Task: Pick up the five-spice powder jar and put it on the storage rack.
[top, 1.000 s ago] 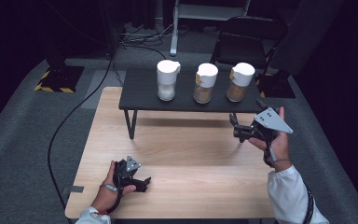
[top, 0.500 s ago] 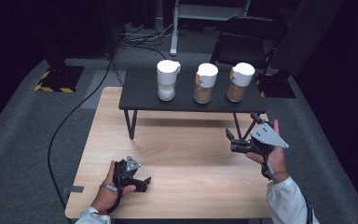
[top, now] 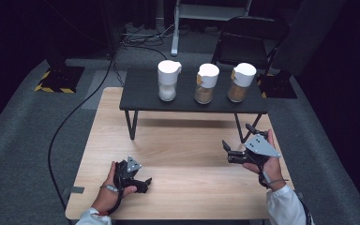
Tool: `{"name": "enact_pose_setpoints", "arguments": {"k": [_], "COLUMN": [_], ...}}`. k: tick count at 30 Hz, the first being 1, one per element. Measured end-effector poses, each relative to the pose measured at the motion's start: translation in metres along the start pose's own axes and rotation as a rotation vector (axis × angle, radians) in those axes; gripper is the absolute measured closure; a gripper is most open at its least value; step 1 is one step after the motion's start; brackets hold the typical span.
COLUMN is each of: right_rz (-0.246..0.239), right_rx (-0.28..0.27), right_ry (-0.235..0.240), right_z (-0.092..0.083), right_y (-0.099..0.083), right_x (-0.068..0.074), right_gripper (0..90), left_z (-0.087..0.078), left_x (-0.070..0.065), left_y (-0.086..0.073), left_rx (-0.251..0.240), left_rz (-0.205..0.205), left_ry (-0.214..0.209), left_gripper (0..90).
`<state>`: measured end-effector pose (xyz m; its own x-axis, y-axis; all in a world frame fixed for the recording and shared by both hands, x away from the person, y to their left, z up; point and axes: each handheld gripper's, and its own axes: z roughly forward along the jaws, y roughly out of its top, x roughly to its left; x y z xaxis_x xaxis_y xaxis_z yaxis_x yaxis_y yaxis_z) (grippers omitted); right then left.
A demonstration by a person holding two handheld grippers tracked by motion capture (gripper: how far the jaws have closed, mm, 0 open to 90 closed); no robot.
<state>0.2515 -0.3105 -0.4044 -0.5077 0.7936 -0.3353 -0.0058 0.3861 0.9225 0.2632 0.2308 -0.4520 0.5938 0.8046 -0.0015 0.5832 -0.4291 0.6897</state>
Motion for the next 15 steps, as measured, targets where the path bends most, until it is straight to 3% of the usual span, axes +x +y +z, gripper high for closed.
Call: {"name": "enact_pose_setpoints", "arguments": {"k": [15], "right_rz": [-0.068], "right_rx": [0.079], "right_ry": [0.012], "right_z": [0.004], "right_y": [-0.019], "right_x": [0.015], "right_gripper": [0.6], "left_z": [0.000], "left_x": [0.000], "left_y": [0.000], "left_rx": [0.000], "left_rz": [0.000], "left_ry": [0.000], "left_gripper": [0.0]}}
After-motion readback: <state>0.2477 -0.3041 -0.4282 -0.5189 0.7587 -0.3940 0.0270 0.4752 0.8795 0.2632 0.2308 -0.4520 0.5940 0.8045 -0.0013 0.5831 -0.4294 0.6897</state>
